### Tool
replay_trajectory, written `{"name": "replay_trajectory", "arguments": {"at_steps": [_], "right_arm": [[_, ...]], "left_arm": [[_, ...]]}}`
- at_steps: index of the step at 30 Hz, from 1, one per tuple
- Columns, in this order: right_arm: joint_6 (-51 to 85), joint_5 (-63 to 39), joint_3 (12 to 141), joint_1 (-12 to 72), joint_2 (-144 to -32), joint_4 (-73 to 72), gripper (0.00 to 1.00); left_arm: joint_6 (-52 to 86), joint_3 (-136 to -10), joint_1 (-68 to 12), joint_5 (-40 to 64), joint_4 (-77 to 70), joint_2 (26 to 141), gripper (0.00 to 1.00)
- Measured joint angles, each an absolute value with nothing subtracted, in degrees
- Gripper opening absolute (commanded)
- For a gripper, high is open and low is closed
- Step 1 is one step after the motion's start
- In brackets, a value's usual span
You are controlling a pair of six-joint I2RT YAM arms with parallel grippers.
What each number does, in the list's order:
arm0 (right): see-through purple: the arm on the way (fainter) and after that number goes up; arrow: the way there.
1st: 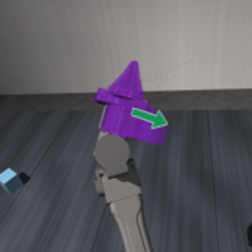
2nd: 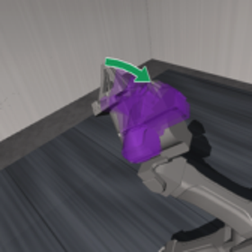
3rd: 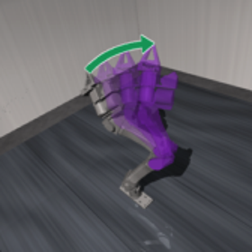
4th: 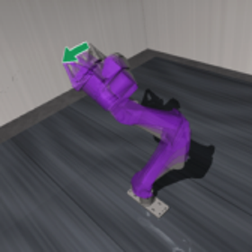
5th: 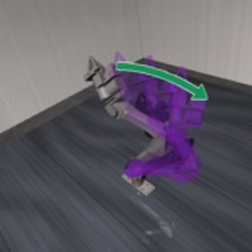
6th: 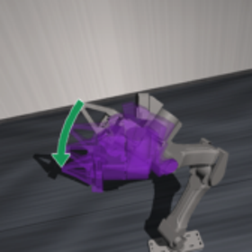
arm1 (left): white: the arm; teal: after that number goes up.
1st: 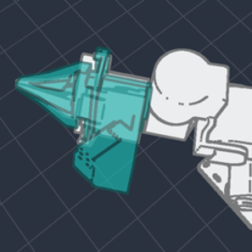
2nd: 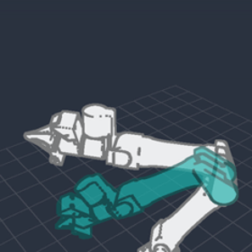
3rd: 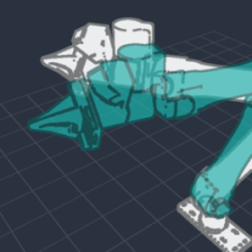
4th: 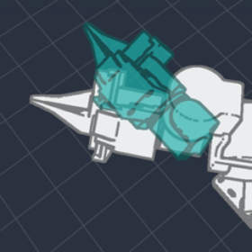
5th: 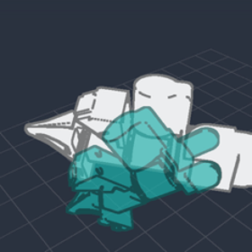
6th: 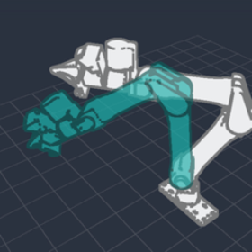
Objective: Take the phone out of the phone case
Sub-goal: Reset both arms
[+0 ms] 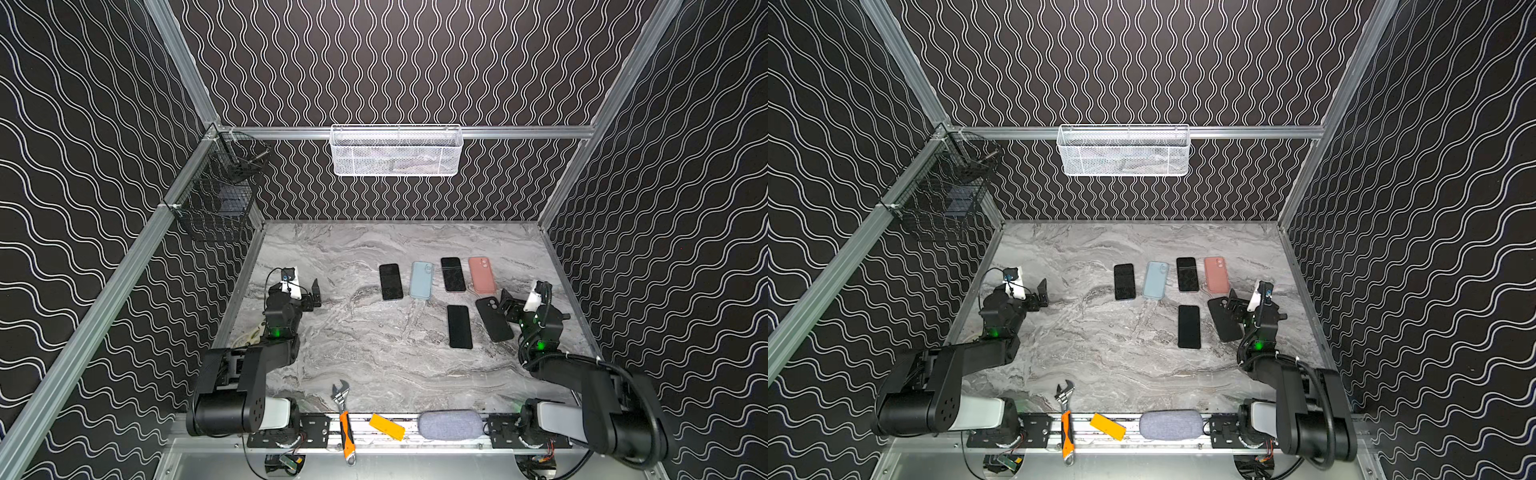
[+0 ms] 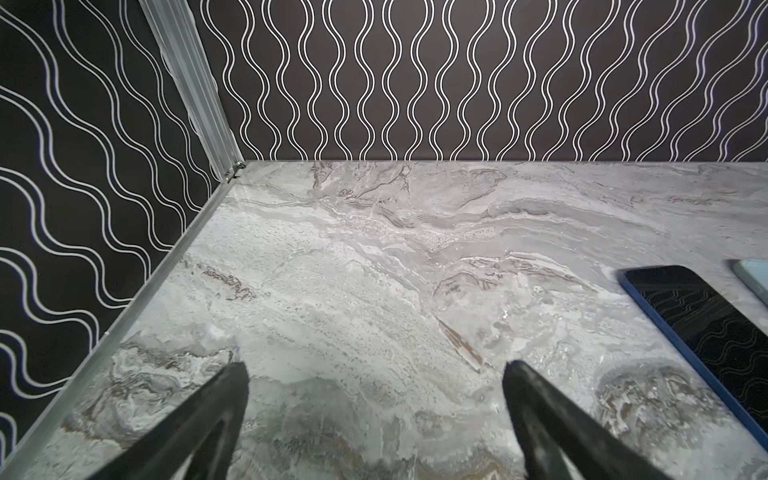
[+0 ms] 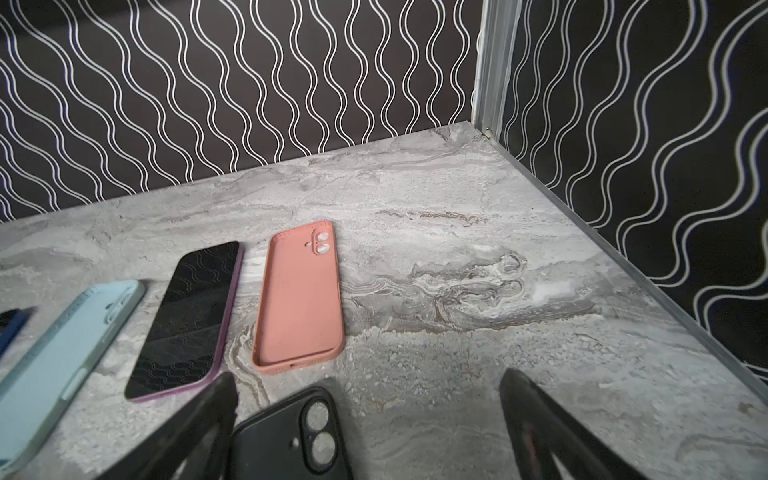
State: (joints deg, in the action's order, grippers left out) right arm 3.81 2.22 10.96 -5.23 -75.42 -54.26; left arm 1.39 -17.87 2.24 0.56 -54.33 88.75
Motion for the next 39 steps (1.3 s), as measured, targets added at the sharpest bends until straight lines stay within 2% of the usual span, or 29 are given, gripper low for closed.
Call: {"name": "replay_trajectory", "arguments": {"at_steps": [8, 18, 23, 30, 35, 39], "right_arm": [[2.4, 0.6, 11.0, -5.3, -87.7, -67.0, 1.00], [1.0, -2.5, 15.7, -5.2, -87.6, -64.5, 1.00], [0.8, -2.9, 15.4, -5.3, -88.2, -64.2, 1.00], [0.8, -2.9, 15.4, -5.3, -88.3, -64.4, 1.00], [0.8, -2.9, 15.4, -5.3, -88.3, -64.5, 1.00], [0.8, -2.9, 15.4, -5.2, -88.3, -64.5, 1.00]], "left_arm": [[1.1, -18.7, 2.2, 3.2, -56.1, 90.1, 0.99], [-0.5, -20.1, 1.3, 5.9, -56.9, 93.0, 0.99], [-2.1, -20.9, -1.9, 3.9, -56.3, 95.1, 0.99], [-3.0, -20.9, -2.2, 1.4, -56.5, 95.0, 0.99], [-1.6, -19.0, -2.2, -4.4, -58.5, 94.7, 0.99], [-1.9, -20.4, -2.8, -4.0, -58.1, 95.1, 0.99]]}}
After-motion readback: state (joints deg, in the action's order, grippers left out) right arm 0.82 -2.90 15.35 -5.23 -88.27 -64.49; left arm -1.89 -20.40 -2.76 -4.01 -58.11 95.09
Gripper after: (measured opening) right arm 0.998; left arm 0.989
